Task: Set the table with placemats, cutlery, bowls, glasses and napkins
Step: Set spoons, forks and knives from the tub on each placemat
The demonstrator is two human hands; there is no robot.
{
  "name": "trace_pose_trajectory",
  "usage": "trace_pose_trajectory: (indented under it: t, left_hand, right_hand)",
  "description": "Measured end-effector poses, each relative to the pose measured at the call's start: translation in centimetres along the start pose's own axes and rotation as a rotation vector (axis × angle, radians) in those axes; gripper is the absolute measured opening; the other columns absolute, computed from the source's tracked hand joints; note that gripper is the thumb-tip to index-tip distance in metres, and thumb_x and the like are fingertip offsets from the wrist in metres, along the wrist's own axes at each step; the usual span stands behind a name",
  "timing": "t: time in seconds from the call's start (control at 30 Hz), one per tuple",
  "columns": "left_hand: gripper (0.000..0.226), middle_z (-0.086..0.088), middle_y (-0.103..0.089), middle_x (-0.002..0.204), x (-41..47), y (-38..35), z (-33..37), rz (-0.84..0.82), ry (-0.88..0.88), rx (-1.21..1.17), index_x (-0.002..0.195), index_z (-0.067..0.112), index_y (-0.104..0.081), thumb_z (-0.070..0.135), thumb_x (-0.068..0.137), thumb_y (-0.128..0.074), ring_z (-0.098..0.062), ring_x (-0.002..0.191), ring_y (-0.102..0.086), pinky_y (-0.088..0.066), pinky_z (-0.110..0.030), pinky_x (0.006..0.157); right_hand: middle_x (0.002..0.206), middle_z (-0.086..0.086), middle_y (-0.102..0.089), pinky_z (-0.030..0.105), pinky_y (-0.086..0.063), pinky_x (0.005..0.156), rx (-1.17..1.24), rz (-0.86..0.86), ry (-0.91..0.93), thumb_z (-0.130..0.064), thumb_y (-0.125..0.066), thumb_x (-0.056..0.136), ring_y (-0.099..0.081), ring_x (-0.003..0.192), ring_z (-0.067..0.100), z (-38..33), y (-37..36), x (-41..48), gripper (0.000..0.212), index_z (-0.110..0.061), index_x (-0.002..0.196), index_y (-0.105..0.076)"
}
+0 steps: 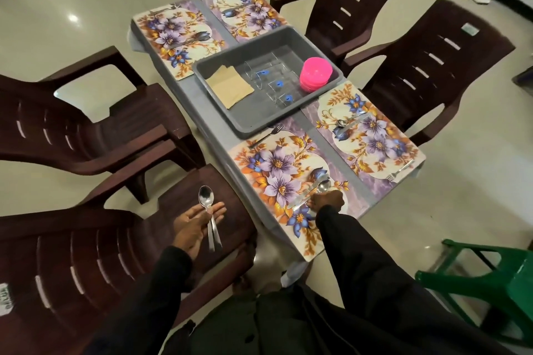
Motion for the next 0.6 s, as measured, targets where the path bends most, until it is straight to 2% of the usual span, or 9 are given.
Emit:
trace_pose_trajectory:
  t: [0.47,0.6]
  left_hand:
    - [0.034,-0.027,-0.072,0.118,-2.0,1.7,-0.3,0.020,-0.007,-0.040,0.133,-0.014,-0.051,-0.007,0.099,-0.054,-0.038,0.109,-0.072,-0.063,-0.035,0.087]
    - [0.027,-0.029,-0.070,0.119,-3.4,2.5,-0.5,0.051,-0.030,-0.061,0.126,-0.009,-0.055,-0.007,0.100,-0.053,-0.039,0.110,-0.071,-0.061,-0.037,0.090]
  right_hand:
    - [0.106,0.018,-0.074,0.039,-0.060,0.085,-0.006,-0.012,0.021,-0.024,-0.091,0.070,-0.072,0.097,0.036,-2.0,2.0,-2.4,0.052,0.005,0.108,-0.071]
    - [0.119,0.020,-0.070,0.041,-0.054,0.093,-0.027,-0.005,0.062,-0.026,-0.090,0.073,-0.067,0.110,0.039,-2.7,2.6,-2.6,0.062,0.004,0.120,-0.065]
Point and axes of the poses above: each hand's wrist, its own x-axis towards the middle knuckle, its own y-axis out of the back of the hand, z = x × y, the point moved 9 cm from there along x, towards the middle knuckle
